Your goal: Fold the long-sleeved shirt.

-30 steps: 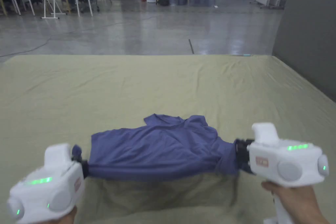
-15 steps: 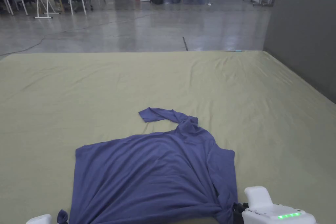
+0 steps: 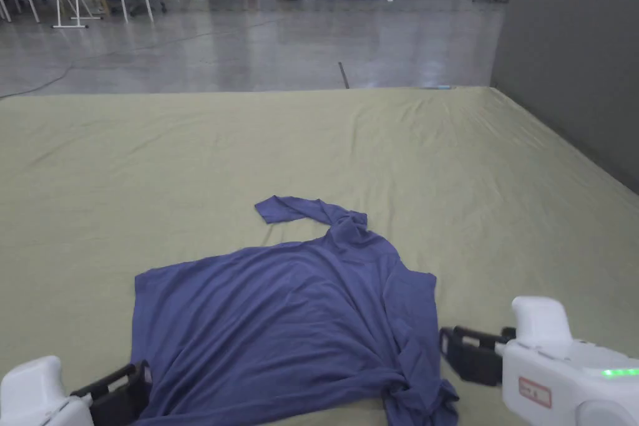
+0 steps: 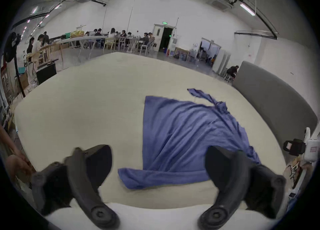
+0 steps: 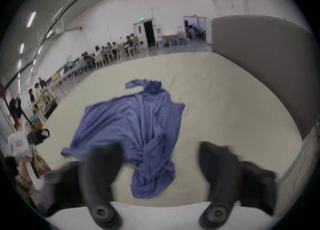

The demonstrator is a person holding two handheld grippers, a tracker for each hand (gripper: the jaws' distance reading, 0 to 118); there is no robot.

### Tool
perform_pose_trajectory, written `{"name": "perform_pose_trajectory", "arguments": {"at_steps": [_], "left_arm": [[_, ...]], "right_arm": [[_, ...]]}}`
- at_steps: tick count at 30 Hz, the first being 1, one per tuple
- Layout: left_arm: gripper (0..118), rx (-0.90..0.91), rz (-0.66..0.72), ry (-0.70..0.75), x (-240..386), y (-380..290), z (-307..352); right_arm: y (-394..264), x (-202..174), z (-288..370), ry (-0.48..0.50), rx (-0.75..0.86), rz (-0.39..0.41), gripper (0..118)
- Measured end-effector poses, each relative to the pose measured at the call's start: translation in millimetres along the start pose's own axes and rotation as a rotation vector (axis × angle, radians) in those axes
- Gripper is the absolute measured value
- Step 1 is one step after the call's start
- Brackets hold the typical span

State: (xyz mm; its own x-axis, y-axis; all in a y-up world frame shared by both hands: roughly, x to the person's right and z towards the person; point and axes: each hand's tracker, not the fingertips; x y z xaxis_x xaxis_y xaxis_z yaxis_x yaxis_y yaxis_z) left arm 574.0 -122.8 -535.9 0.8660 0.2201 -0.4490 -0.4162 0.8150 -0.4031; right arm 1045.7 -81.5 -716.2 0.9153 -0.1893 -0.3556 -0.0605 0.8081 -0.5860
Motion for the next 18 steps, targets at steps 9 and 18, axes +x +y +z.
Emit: {"name": "perform_pose_trajectory", "arguments": {"at_steps": [9, 18], "left_arm": [[0, -0.027, -0.05, 0.02, 30, -2, -3], [0, -0.056, -0.057, 0.002, 40, 13, -39]], "right_arm": [[-2, -1, -12, -0.042, -0.028, -0.015, 4], [94, -36, -100, 0.022, -0.035, 0.152, 4]]}}
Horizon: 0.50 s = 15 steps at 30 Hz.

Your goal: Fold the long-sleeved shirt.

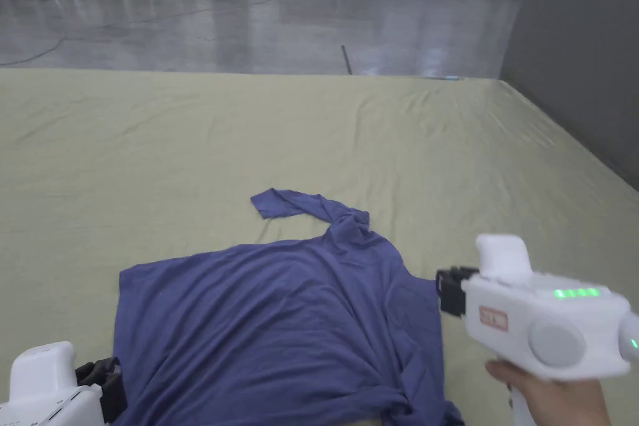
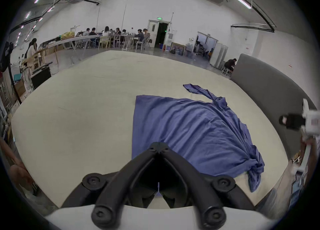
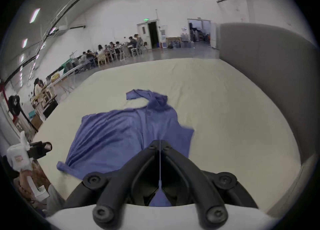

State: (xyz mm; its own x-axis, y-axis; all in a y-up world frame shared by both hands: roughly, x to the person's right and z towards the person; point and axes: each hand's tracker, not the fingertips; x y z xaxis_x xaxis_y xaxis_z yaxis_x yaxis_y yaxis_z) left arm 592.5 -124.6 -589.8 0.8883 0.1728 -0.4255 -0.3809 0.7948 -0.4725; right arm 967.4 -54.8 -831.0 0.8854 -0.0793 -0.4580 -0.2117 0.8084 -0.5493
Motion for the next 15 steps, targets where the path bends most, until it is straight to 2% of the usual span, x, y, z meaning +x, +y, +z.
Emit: {"name": "perform_pose_trajectory", "arguments": {"at_steps": [3, 5, 6, 7, 8, 9, 11, 13, 15], "left_arm": [[0, -0.015, 0.003, -0.009, 4, 12, -15], [0, -0.021, -0.003, -0.013, 6, 17, -27], [0, -0.024, -0.007, -0.013, 6, 19, -33], [0, -0.03, -0.009, -0.013, -4, 18, -46], [0, -0.038, -0.01, -0.01, -6, 19, -53], [0, -0.046, -0.008, -0.002, -8, 18, -59], [0, -0.065, 0.001, 0.014, -17, 15, -70], [0, -0.075, 0.024, 0.028, -23, 14, -78], [0, -0.089, 0.047, 0.029, -31, 12, -85]], "right_arm": [[67, -15, -78, 0.018, -0.013, 0.059, 4], [108, -25, -140, 0.038, -0.026, 0.065, 4], [125, -31, -170, 0.05, -0.027, 0.071, 11], [141, -38, -203, 0.064, -0.036, 0.085, 40], [153, -45, -233, 0.07, -0.054, 0.092, 95], [163, -53, -269, 0.068, -0.111, 0.113, 111], [176, -73, -328, 0.048, -0.18, 0.169, 107], [177, -94, -377, 0.095, -0.262, 0.236, 107], [173, -114, -415, 0.152, -0.317, 0.247, 107]]}}
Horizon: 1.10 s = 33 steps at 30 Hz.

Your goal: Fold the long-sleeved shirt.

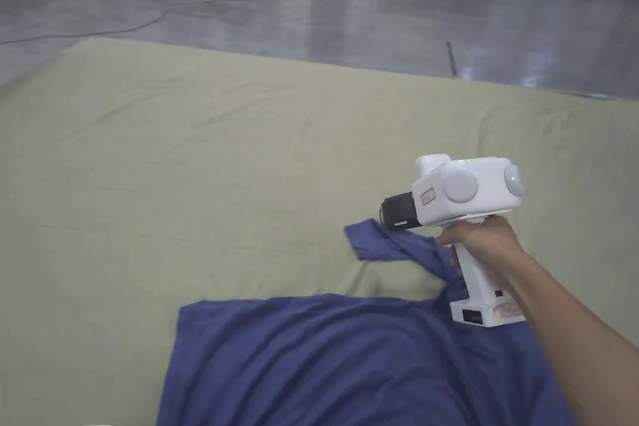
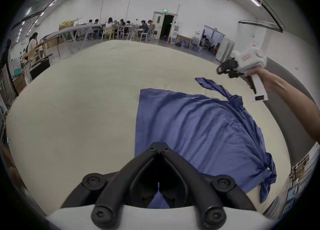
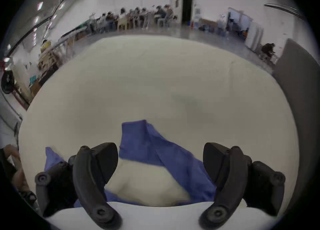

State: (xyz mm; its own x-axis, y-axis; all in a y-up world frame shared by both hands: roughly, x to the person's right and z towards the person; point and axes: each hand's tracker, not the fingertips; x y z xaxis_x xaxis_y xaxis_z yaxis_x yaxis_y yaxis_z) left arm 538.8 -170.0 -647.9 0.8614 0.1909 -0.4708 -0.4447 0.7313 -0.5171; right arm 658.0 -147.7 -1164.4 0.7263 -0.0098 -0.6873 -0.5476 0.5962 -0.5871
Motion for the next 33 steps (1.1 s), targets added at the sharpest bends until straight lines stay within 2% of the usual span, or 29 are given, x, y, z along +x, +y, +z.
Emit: {"name": "perform_pose_trajectory", "arguments": {"at_steps": [4, 6, 8, 9, 10, 11, 12, 13, 16, 18, 20, 23, 25, 27, 30, 33], "left_arm": [[0, -0.012, 0.021, 0.017, -8, 2, -10], [0, -0.014, 0.021, 0.022, -10, 5, -10], [0, -0.012, 0.018, 0.027, -12, 6, -9], [0, -0.018, 0.025, 0.033, -14, 8, -10], [0, -0.025, 0.032, 0.039, -15, 9, -11], [0, -0.028, 0.041, 0.043, -16, 10, -12], [0, -0.03, 0.048, 0.047, -16, 10, -9], [0, -0.028, 0.052, 0.048, -17, 11, -8], [0, -0.01, 0.05, 0.057, -15, 13, -1], [0, -0.009, 0.033, 0.057, -12, 17, 2], [0, 0.004, 0.02, 0.052, -8, 19, 7], [0, 0.003, 0.004, 0.043, -4, 21, 11], [0, 0.005, -0.002, 0.036, 0, 19, 20], [0, 0.005, -0.006, 0.03, 3, 15, 29], [0, 0.004, -0.01, 0.013, 6, 7, 48], [0, -0.004, -0.016, 0.0, 11, -1, 65]], "right_arm": [[12, -13, -73, -0.038, -0.109, -0.013, 103], [10, -21, -81, -0.036, -0.134, 0.011, 74], [11, -26, -85, -0.043, -0.14, 0.012, 66], [13, -27, -84, -0.056, -0.148, -0.001, 56], [12, -26, -78, -0.05, -0.153, -0.009, 30], [12, -26, -73, -0.064, -0.133, -0.032, 15], [12, -27, -65, -0.117, -0.106, -0.048, 6], [12, -28, -55, -0.143, -0.078, -0.047, 6], [13, -28, -10, -0.087, -0.057, -0.074, 6], [6, -34, 47, -0.088, 0.045, -0.032, 6], [-3, -41, 109, -0.035, 0.115, -0.029, 6], [-32, -50, 197, 0.043, 0.246, -0.066, 6], [-61, -64, 249, 0.135, 0.306, -0.096, 6], [-99, -80, 291, 0.194, 0.338, -0.084, 6], [-163, -111, 324, 0.149, 0.332, 0.009, 6], [-226, -127, 324, 0.083, 0.261, 0.077, 6]]}}
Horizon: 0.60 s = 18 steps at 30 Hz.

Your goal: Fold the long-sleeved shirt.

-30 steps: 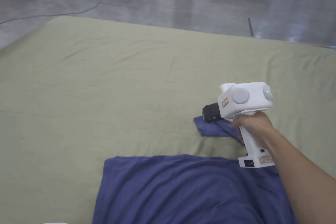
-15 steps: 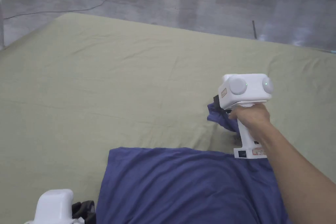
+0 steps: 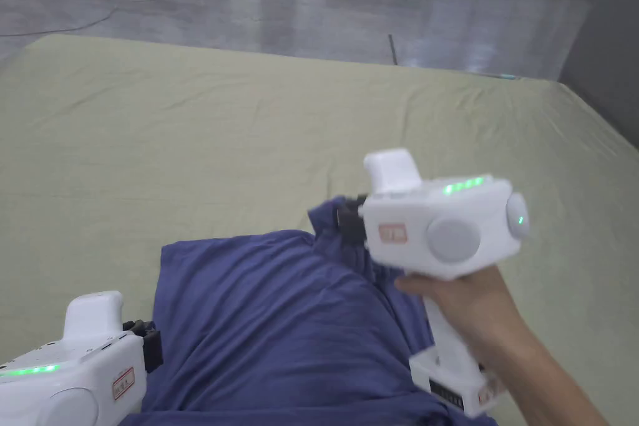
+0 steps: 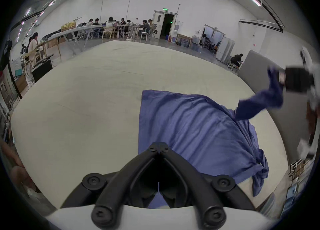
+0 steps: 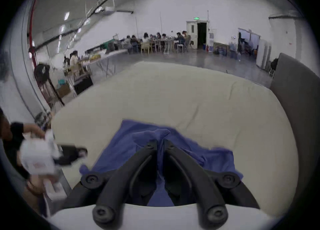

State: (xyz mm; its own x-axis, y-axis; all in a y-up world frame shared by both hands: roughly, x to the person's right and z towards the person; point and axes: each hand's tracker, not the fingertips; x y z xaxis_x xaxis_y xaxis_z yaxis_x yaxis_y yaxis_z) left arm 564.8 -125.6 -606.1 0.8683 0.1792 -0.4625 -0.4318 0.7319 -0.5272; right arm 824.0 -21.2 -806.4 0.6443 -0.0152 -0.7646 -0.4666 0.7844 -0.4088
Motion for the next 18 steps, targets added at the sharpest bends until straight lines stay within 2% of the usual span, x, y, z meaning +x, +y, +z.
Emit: {"name": "perform_pose_trajectory", "arguments": {"at_steps": [5, 6, 7, 9, 10, 12, 13, 14, 15, 16, 17, 18], "left_arm": [[0, -0.013, -0.032, -0.011, 11, -9, 16], [0, -0.015, -0.037, -0.014, 14, -10, 18], [0, -0.015, -0.041, -0.019, 11, -10, 15], [0, -0.013, -0.047, -0.019, 15, -11, 17], [0, -0.01, -0.048, -0.022, 17, -11, 18], [0, -0.005, -0.046, -0.028, 16, -10, 16], [0, -0.001, -0.047, -0.028, 17, -10, 17], [16, 0.007, -0.053, -0.02, 19, -9, 18], [46, 0.014, -0.063, -0.015, 21, -8, 21], [90, 0.011, -0.072, -0.02, 22, -7, 22], [113, 0.005, -0.076, -0.032, 23, -7, 24], [113, 0.026, -0.076, -0.06, 24, -9, 28]], "right_arm": [[-94, 13, -62, -0.155, -0.227, 0.081, 6], [-108, 20, -73, -0.153, -0.24, 0.059, 8], [-119, 26, -80, -0.145, -0.248, 0.034, 14], [-130, 34, -85, -0.162, -0.236, -0.017, 17], [-132, 38, -82, -0.148, -0.217, -0.042, 25], [-129, 45, -73, -0.125, -0.183, -0.093, 99], [-125, 45, -60, -0.136, -0.153, -0.103, 115], [-119, 47, -42, -0.15, -0.087, -0.107, 116], [-116, 49, -26, -0.165, -0.044, -0.118, 116], [-115, 51, -7, -0.183, 0.006, -0.143, 116], [-114, 50, 14, -0.189, 0.043, -0.174, 116], [-115, 51, 31, -0.192, 0.061, -0.215, 114]]}}
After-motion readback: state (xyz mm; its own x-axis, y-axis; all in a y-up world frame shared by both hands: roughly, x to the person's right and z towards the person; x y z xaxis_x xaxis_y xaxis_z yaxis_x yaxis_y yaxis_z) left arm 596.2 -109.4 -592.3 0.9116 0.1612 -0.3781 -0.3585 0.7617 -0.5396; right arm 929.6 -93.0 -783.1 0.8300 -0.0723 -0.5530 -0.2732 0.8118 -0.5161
